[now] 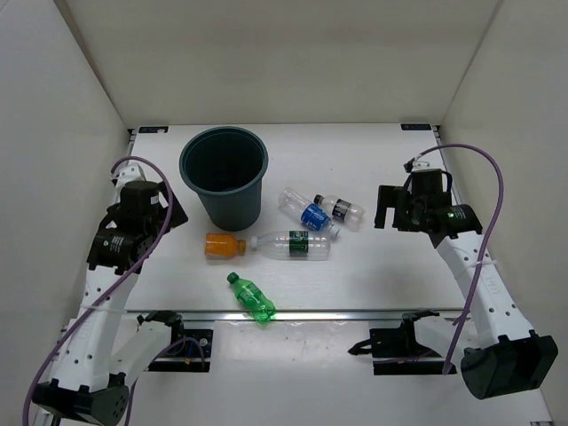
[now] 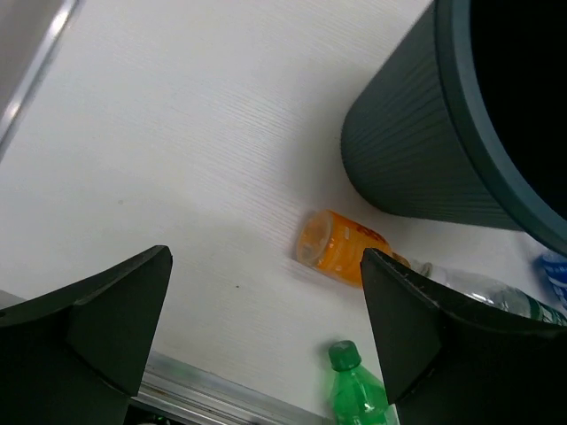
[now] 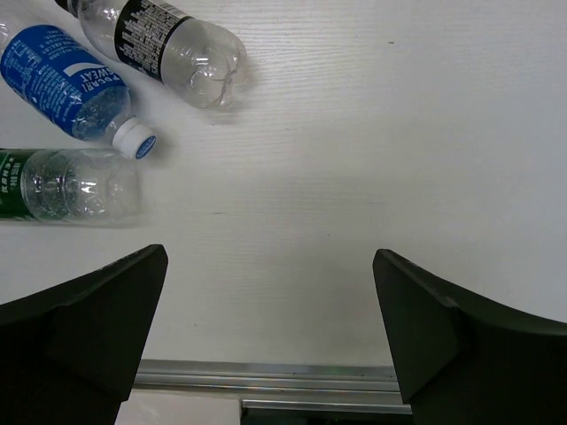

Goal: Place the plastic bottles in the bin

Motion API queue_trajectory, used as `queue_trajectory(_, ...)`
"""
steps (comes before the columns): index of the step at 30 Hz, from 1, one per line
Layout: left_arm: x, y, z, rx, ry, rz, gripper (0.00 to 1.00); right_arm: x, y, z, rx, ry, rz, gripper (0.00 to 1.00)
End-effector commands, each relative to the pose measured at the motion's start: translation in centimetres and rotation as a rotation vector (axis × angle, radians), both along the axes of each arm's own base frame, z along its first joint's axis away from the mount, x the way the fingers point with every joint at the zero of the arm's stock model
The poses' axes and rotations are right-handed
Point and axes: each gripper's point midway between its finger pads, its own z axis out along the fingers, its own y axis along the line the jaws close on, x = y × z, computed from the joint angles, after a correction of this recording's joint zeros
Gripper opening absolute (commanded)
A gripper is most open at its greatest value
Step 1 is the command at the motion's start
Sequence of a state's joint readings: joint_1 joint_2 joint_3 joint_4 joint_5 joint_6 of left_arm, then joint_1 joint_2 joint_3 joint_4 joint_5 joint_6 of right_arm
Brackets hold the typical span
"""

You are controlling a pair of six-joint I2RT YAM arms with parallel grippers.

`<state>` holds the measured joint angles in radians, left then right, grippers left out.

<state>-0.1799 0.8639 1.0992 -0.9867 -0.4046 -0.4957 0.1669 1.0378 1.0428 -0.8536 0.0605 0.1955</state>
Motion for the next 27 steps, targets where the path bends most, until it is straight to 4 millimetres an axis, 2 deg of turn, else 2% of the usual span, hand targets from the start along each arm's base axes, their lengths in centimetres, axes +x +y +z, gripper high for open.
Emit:
queue_trajectory(1, -0.5, -1.8, 0.2, -0.064, -0.026, -0.071, 0.99, 0.2, 0.3, 1.1, 0.020, -0.047, 0.003, 0.99)
queue_trajectory(3, -0.7, -3.3, -0.8, -0.118, -0.006, -0.117, 0.98, 0.2, 1.1, 1.0, 0.027, -0.052, 0.060, 1.00)
queue_trajectory(6, -1.5, -6.8, -2.9, -0.213, 0.052, -0.222, 0.98, 0.2, 2.4, 1.2, 0.051, -0.076, 0.136, 1.00)
queue_trajectory(9, -3.3, -10.4, -5.0, -0.252, 0.124, -0.333, 0.97, 0.4, 3.4, 0.8, 0.056, -0.056, 0.176, 0.99)
queue_trajectory(13, -6.5, -11.0, -8.7, -0.273, 0.262, -0.305, 0.99, 0.5, 3.5, -0.4, 0.047, 0.002, 0.157, 0.99)
queue_trajectory(14, -7.3, -11.7, -9.8, -0.305, 0.291, -0.334, 0.99, 0.4, 3.6, -1.1, 0.026, 0.026, 0.165, 1.00)
queue_trajectory(16, -8.2, -12.5, -11.4, -0.342, 0.332, -0.338, 0.99, 0.3, 3.6, -1.3, -0.008, 0.021, 0.158, 0.99)
queue_trajectory(19, -8.4, -14.1, -12.0, -0.397, 0.341, -0.326, 0.99, 0.4, 3.8, -1.4, -0.004, 0.010, 0.162, 0.99)
queue_trajectory(23, -9.0, -17.3, -13.3, -0.407, 0.386, -0.394, 0.98, 0.2, 3.5, -1.6, 0.084, 0.003, 0.145, 0.99)
queue_trajectory(27, -10.0, -18.9, -15.7, -0.373, 0.462, -0.409, 0.99, -0.1, 2.9, -1.7, 0.066, -0.003, 0.128, 1.00)
